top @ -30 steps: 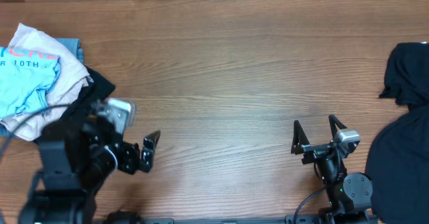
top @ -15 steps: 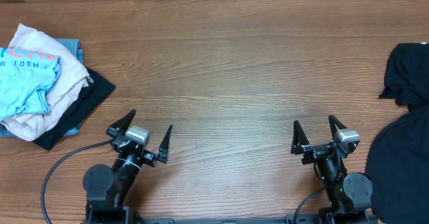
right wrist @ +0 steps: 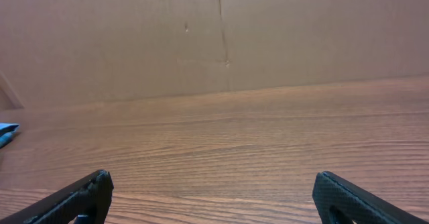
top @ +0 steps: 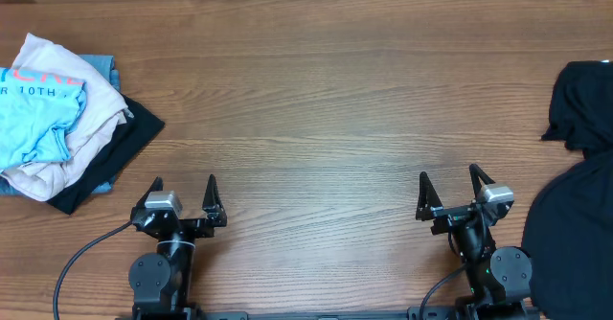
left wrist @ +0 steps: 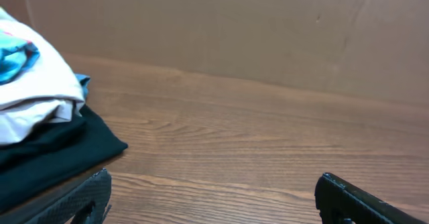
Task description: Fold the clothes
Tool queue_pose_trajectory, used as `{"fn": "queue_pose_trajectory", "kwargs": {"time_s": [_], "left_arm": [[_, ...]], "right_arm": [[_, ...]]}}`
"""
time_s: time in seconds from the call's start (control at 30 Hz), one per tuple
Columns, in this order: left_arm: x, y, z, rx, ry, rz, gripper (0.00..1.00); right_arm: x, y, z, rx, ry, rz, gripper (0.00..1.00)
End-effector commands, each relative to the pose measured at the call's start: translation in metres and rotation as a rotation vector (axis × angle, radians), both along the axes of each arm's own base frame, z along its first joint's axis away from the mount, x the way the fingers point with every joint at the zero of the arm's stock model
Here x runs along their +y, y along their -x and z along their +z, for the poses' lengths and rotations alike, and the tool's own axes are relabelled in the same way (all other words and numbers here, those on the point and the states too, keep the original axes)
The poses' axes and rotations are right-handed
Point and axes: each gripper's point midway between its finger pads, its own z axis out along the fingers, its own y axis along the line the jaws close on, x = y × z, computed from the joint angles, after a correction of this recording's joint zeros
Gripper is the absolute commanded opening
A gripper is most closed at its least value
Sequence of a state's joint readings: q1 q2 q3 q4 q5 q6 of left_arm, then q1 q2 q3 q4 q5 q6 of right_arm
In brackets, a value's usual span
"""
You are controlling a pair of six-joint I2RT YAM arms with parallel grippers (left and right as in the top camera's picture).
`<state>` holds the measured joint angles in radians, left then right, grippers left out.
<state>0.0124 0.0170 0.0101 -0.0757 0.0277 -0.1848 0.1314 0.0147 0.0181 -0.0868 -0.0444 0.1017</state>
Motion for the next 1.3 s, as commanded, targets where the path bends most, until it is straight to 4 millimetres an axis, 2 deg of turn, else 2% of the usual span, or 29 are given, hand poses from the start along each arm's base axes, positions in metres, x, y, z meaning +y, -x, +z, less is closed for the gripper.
{"fn": "queue_pose_trajectory", "kwargs": {"time_s": [0.0,0.87,1.07,1.27], "left_arm": [[0.0114,0.0006,0.0008,-0.010,0.017,0.071,1.00],[0.0106,0.0004,0.0012,-0.012,0.042,0.068,1.00],[0.0106,0.0004,0.0012,-0.012,0.042,0.068,1.00],[0.0106,0.0004,0.0012,-0.012,0.042,0.068,1.00]], "right_arm": [[-0.0022,-0.0004,-0.0011,-0.006,-0.004,-0.011,1.00],[-0.0019,-0.0003,-0.0011,-0.006,-0.002,-0.010,1.00],[-0.0020,-0.0004,-0.0012,-0.025,0.100,-0.008,1.00],[-0.0018,-0.0003,-0.0012,-0.025,0.100,-0.007,1.00]]}}
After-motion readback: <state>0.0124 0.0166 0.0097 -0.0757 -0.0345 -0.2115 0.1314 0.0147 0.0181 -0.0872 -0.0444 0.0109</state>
